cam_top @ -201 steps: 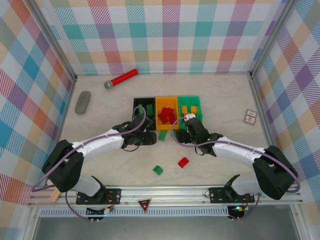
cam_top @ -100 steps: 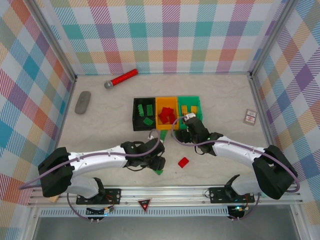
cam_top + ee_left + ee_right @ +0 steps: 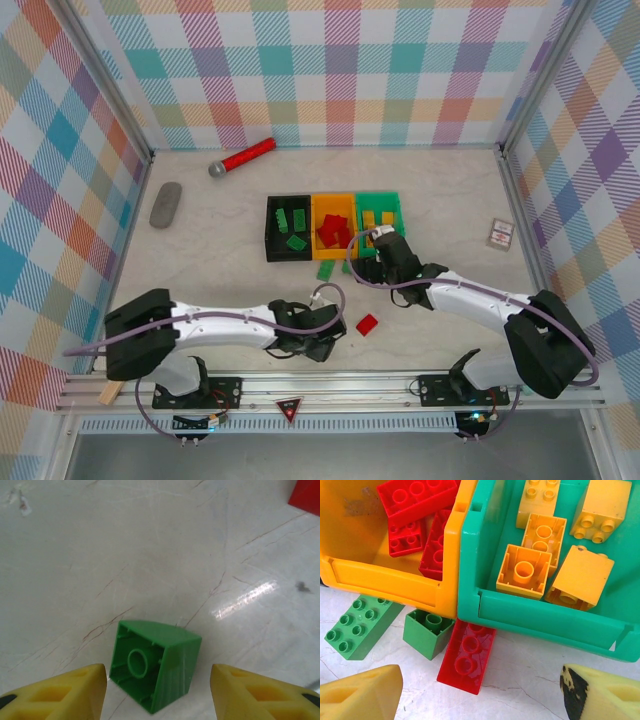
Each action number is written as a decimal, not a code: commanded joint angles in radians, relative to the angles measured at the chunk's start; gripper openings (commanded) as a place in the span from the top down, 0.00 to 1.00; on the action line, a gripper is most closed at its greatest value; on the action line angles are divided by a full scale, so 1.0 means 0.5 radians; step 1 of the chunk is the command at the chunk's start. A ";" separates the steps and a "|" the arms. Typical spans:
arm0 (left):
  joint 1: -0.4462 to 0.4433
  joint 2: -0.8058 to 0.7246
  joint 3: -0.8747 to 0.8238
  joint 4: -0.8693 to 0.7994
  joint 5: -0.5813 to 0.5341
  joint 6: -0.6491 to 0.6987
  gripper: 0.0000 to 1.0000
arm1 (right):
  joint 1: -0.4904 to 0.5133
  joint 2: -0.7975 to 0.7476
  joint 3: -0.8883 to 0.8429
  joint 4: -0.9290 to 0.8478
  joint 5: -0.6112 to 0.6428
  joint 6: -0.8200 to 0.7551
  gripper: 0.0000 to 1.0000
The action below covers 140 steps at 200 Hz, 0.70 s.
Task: Sort the legos into containers by color
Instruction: Pick up the lego from the middle-left of the table.
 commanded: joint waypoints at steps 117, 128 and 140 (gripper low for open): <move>-0.075 0.188 0.114 -0.150 -0.260 -0.072 0.56 | -0.006 0.015 0.056 0.018 -0.014 0.010 0.17; -0.075 0.201 0.112 -0.086 -0.237 -0.084 0.58 | -0.008 0.007 0.051 0.023 -0.011 0.011 0.17; -0.075 0.220 0.117 -0.036 -0.215 -0.096 0.59 | -0.007 0.005 0.047 0.031 -0.014 0.010 0.17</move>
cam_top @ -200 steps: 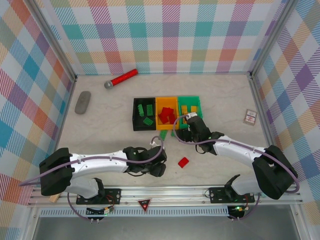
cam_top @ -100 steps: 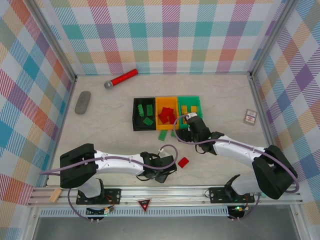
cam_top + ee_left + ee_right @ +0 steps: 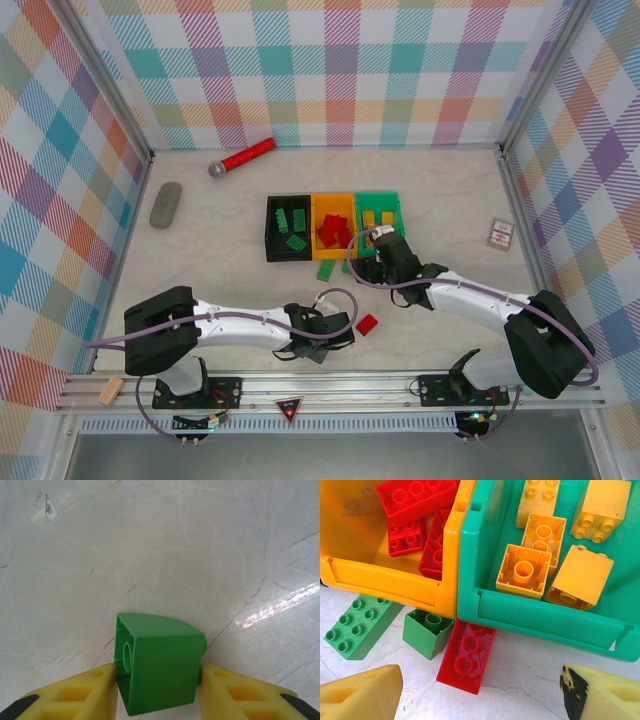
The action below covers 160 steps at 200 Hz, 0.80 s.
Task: Sort the legos into containers by color
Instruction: Pick up the lego from the middle-left of the table, then place the lego in the container.
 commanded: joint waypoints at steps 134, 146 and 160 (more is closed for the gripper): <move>0.182 -0.227 0.153 0.067 -0.240 -0.064 0.62 | -0.008 0.022 0.059 0.012 -0.005 0.001 0.17; 0.257 -0.303 0.122 0.112 -0.220 -0.052 0.62 | -0.008 0.020 0.061 0.013 -0.003 0.004 0.17; 0.347 -0.386 0.105 0.138 -0.211 -0.033 0.62 | -0.008 0.017 0.058 0.024 -0.011 0.004 0.17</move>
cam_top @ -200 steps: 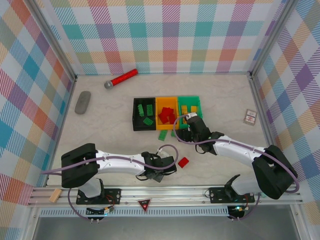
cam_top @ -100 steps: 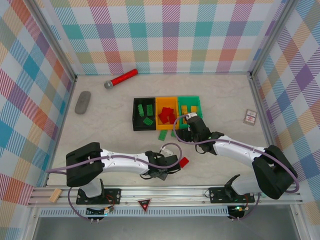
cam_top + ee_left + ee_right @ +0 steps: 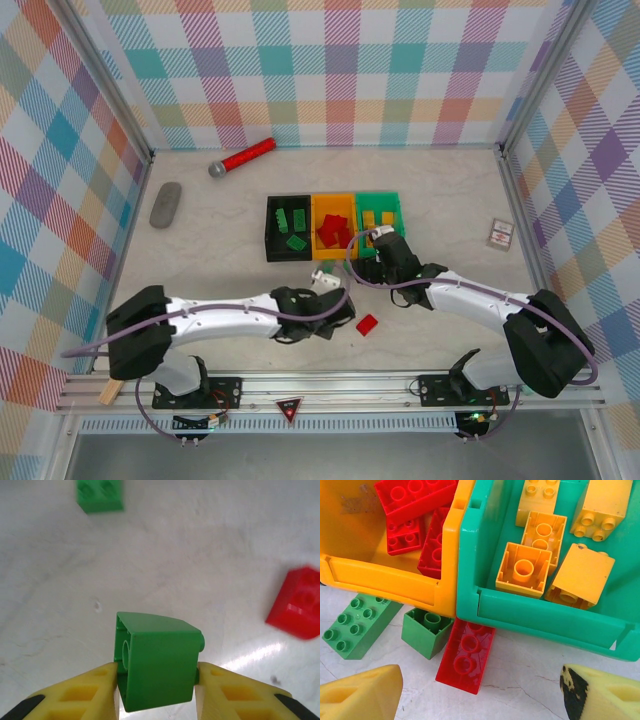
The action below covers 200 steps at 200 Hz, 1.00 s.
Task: Sort the legos into containers by color
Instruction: Place the lego in the container.
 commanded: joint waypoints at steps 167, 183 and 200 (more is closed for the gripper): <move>1.184 0.382 0.959 0.097 0.339 0.415 0.58 | -0.006 0.008 0.059 0.018 0.005 -0.002 0.17; 1.236 0.510 1.067 0.060 0.374 0.427 0.58 | -0.006 -0.003 0.055 0.025 -0.007 0.001 0.17; 1.271 0.602 1.125 0.026 0.358 0.440 0.57 | -0.006 -0.002 0.054 0.027 -0.009 0.002 0.17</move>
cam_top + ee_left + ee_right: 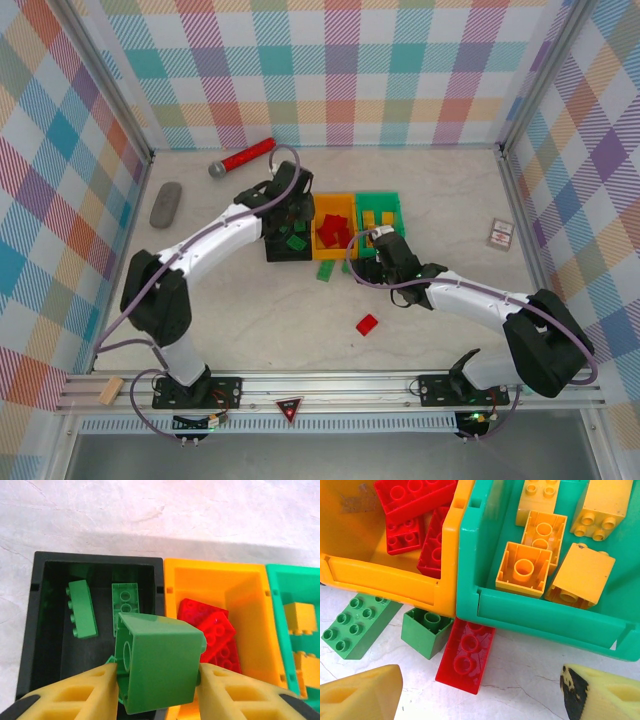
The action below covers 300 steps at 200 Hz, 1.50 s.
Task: Sort the legos into containers by color
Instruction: Place the lego in the container, then pick up the lego from the center of the table.
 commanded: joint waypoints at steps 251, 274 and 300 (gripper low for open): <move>-0.228 -0.436 -1.038 0.799 0.537 -0.011 0.32 | -0.006 0.051 0.083 0.035 -0.055 0.013 0.18; -0.318 -0.386 -1.036 0.800 0.468 0.009 0.33 | -0.006 0.060 0.089 0.019 -0.046 0.010 0.17; -0.381 -0.290 -0.987 0.753 0.428 0.023 0.34 | -0.006 0.047 0.077 0.037 -0.043 0.010 0.17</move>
